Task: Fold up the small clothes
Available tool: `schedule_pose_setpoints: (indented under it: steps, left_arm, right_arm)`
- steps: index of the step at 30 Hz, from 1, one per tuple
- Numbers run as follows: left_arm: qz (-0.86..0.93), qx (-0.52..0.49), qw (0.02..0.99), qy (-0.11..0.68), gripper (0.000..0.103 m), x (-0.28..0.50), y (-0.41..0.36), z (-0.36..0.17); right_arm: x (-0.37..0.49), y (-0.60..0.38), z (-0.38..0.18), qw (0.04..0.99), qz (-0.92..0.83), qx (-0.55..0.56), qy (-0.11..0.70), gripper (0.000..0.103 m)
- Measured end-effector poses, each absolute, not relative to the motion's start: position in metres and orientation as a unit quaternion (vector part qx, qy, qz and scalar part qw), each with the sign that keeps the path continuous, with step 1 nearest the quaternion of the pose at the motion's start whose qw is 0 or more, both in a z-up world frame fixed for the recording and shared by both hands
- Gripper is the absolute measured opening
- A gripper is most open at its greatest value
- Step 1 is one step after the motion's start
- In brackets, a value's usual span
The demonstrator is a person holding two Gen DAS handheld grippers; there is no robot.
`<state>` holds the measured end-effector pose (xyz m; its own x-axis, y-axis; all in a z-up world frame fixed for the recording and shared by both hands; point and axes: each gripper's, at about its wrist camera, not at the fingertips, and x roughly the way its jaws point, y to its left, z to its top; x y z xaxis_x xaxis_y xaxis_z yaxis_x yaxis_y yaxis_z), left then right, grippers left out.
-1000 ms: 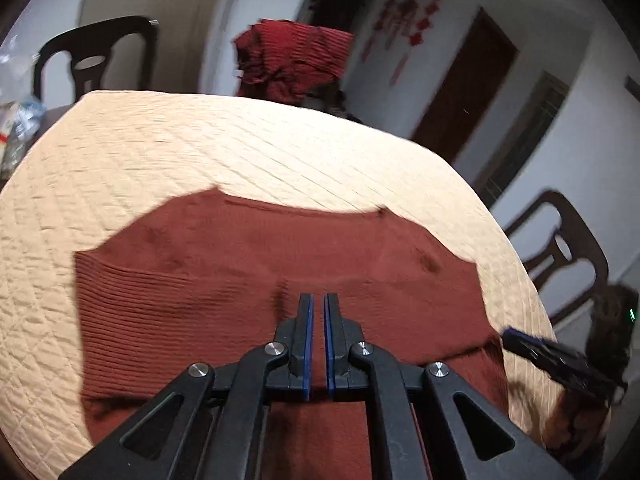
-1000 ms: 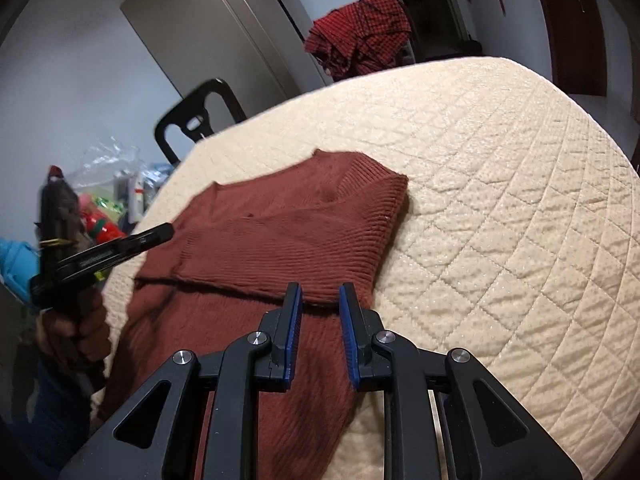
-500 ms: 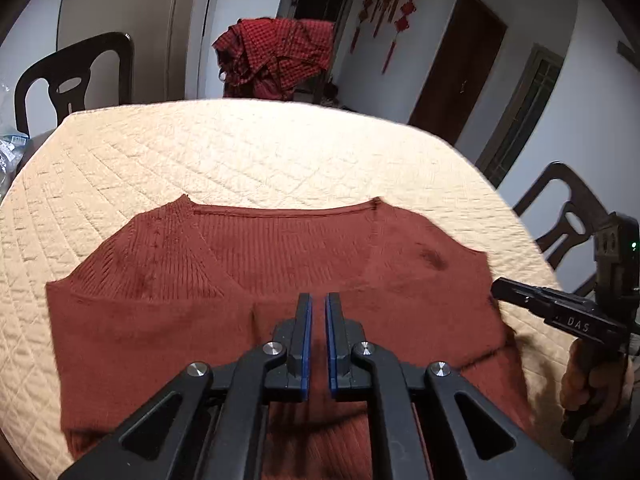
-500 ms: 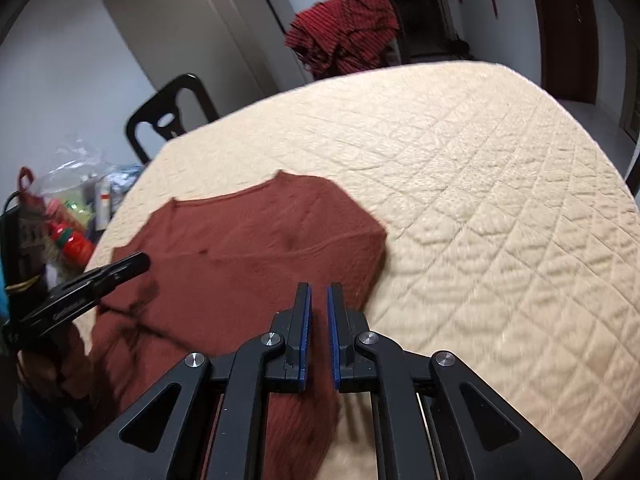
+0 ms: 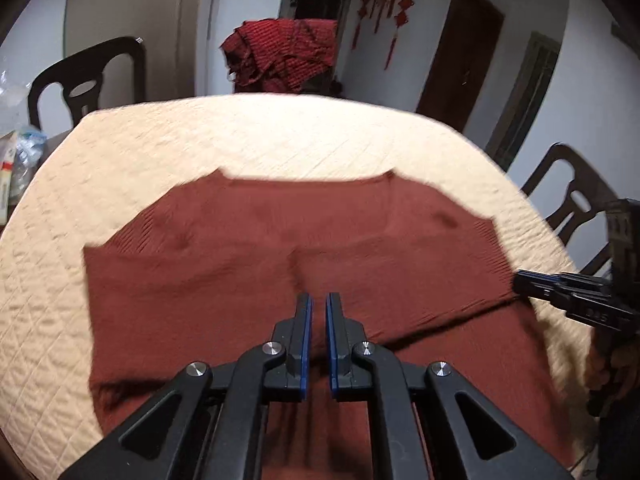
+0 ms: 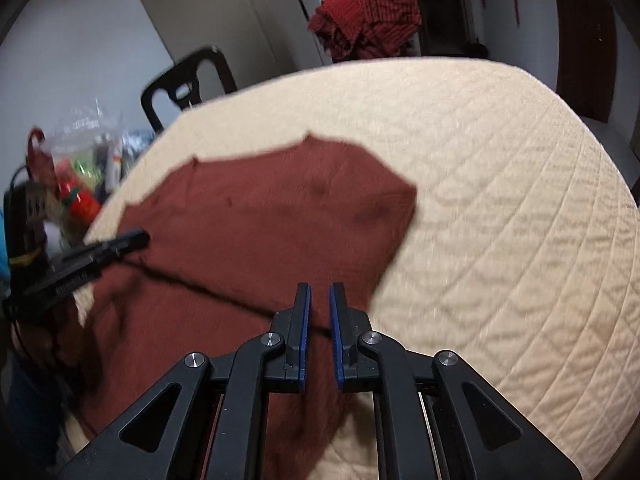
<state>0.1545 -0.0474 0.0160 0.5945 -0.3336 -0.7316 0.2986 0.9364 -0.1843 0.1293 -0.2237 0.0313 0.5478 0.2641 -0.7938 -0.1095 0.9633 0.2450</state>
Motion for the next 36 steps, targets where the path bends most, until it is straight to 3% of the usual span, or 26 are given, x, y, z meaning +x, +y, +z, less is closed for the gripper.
schedule_pose_setpoints:
  steps: [8, 10, 14, 18, 21, 27, 36]
  left_arm:
    - [-0.139, -0.046, 0.907, 0.394, 0.009, 0.135, -0.007, 0.027]
    - [-0.114, -0.048, 0.911, 0.393, 0.014, 0.135, 0.008, 0.025]
    - [-0.093, -0.065, 0.901, 0.418, 0.015, 0.139, 0.028, 0.008]
    - [-0.101, -0.060, 0.908, 0.403, 0.015, 0.130, 0.028, 0.017]
    - [-0.092, -0.059, 0.915, 0.389, 0.021, 0.129, 0.036, 0.022]
    - [-0.071, -0.057, 0.906, 0.413, 0.023, 0.136, 0.045, 0.005]
    - [-0.083, -0.058, 0.909, 0.405, 0.023, 0.113, 0.050, 0.019]
  right_arm:
    - [0.117, -0.218, 0.046, 0.885, 0.111, 0.081, 0.444, 0.009]
    - [0.118, -0.218, 0.040, 0.882, 0.108, 0.080, 0.453, 0.009]
    - [0.120, -0.219, 0.029, 0.874, 0.109, 0.089, 0.466, 0.009]
    - [0.115, -0.216, 0.038, 0.878, 0.103, 0.079, 0.462, 0.009]
    - [0.113, -0.218, 0.044, 0.883, 0.104, 0.081, 0.451, 0.009]
    - [0.119, -0.221, 0.028, 0.874, 0.100, 0.091, 0.467, 0.009]
    - [0.099, -0.218, 0.046, 0.879, 0.103, 0.086, 0.458, 0.010]
